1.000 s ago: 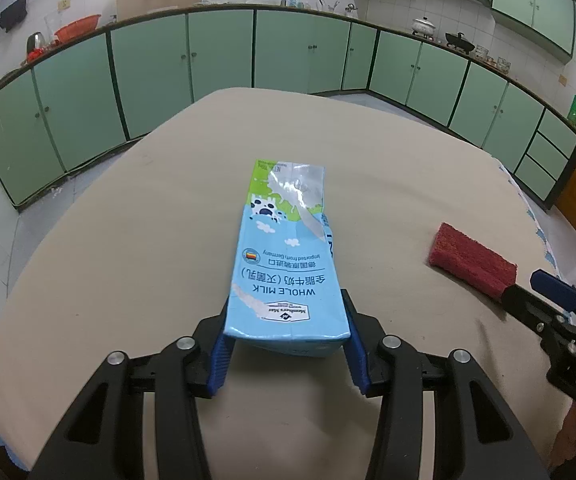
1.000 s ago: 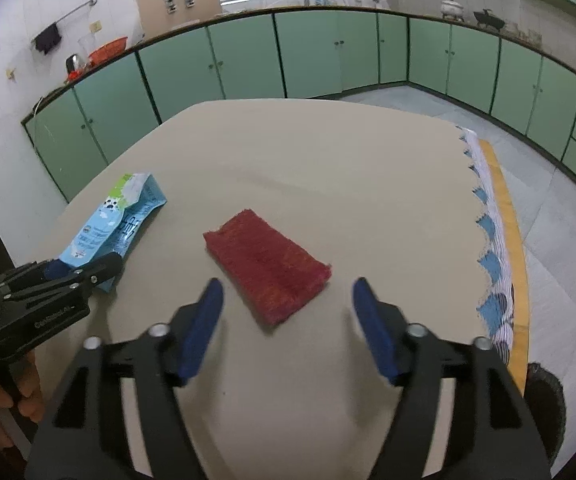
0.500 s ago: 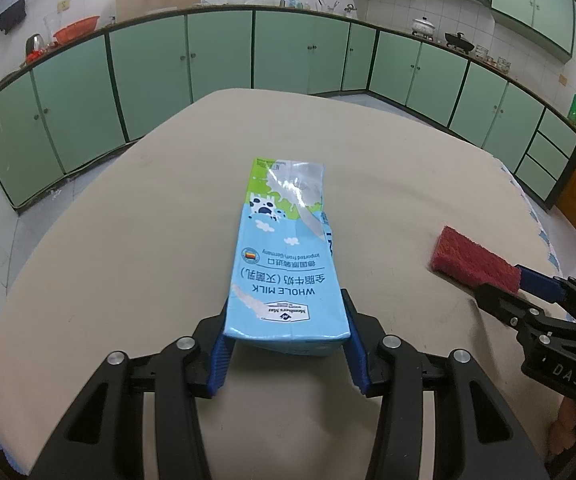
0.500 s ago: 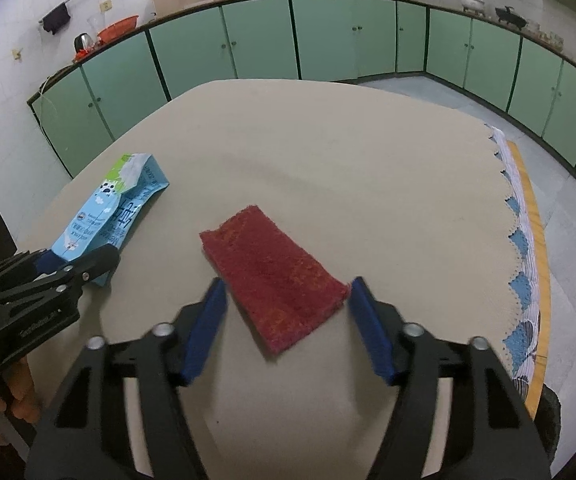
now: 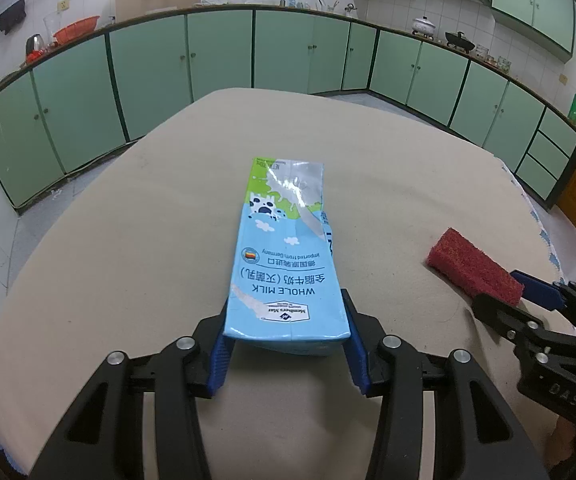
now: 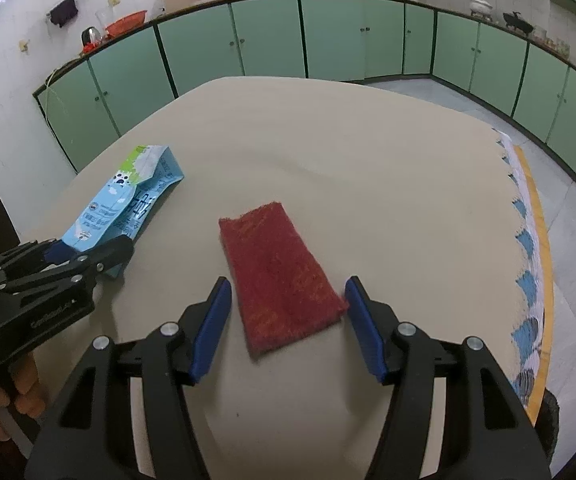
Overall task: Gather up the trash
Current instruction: 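Carry the blue milk carton and red scouring pad over the black bin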
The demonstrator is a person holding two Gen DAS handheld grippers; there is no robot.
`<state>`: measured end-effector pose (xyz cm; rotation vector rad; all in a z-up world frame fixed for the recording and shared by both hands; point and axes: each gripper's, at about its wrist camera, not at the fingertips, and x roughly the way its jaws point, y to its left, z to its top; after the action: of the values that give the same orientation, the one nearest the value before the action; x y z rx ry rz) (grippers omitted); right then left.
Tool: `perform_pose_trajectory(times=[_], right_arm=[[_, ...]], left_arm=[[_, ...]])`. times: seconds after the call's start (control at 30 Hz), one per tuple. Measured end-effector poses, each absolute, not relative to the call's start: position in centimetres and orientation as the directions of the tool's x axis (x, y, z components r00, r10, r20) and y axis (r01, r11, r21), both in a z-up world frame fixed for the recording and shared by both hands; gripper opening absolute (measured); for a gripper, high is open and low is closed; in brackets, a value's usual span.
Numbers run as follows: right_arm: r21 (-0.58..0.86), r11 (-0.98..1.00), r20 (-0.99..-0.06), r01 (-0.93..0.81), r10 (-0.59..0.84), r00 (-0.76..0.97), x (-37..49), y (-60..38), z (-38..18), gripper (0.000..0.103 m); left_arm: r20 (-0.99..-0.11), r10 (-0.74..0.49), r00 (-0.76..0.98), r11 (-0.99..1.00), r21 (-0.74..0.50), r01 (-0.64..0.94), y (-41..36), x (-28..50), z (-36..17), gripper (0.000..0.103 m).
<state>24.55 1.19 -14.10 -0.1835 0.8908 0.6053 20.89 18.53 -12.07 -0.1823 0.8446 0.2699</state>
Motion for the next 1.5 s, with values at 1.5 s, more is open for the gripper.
perform_pose_trajectory(times=[1.5], right_arm=[[0.104,0.962,-0.628,-0.253,0.261,0.733,15.0,-17.7,-5.5,0.049]], left_arm=[[-0.676,-0.086,0.732,0.996,-0.076,0.048,1.8,17.1,-5.9,0.048]])
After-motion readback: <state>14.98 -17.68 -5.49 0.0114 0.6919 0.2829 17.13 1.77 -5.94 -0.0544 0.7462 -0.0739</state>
